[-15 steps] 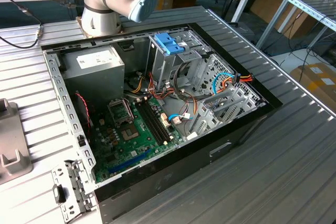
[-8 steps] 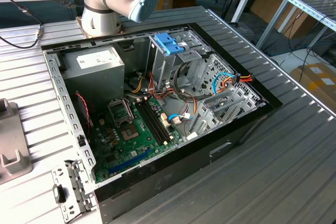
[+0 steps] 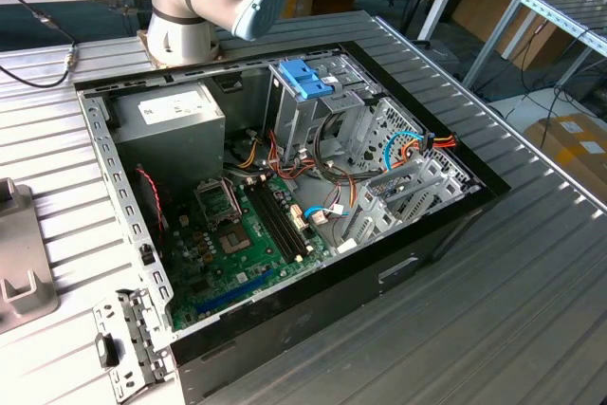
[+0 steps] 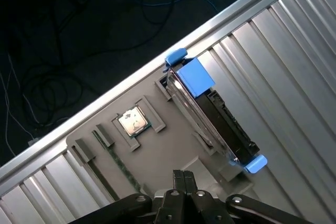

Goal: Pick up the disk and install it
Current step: 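Pick up the disk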

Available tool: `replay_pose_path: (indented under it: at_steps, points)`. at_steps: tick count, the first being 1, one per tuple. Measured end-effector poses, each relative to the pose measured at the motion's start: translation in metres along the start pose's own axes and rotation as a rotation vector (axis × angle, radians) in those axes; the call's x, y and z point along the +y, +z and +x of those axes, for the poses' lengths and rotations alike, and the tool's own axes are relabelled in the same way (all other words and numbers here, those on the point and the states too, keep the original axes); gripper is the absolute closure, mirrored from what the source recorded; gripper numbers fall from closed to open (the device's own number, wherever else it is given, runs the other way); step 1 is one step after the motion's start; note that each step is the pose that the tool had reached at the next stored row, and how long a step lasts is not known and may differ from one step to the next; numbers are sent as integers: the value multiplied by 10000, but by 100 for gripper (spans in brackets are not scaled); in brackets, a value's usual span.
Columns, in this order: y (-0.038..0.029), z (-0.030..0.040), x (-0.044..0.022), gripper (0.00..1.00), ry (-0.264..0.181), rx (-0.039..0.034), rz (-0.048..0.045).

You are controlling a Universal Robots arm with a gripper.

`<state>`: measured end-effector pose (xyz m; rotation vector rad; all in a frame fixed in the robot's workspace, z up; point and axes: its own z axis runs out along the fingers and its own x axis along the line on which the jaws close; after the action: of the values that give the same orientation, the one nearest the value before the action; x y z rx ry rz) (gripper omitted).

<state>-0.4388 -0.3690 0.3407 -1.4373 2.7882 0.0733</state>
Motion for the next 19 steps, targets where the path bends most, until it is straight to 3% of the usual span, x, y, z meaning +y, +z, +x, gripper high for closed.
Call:
replay_pose_path:
  at_steps: [19]
  points:
    - [0,0,0,90,-1262,50,-31]
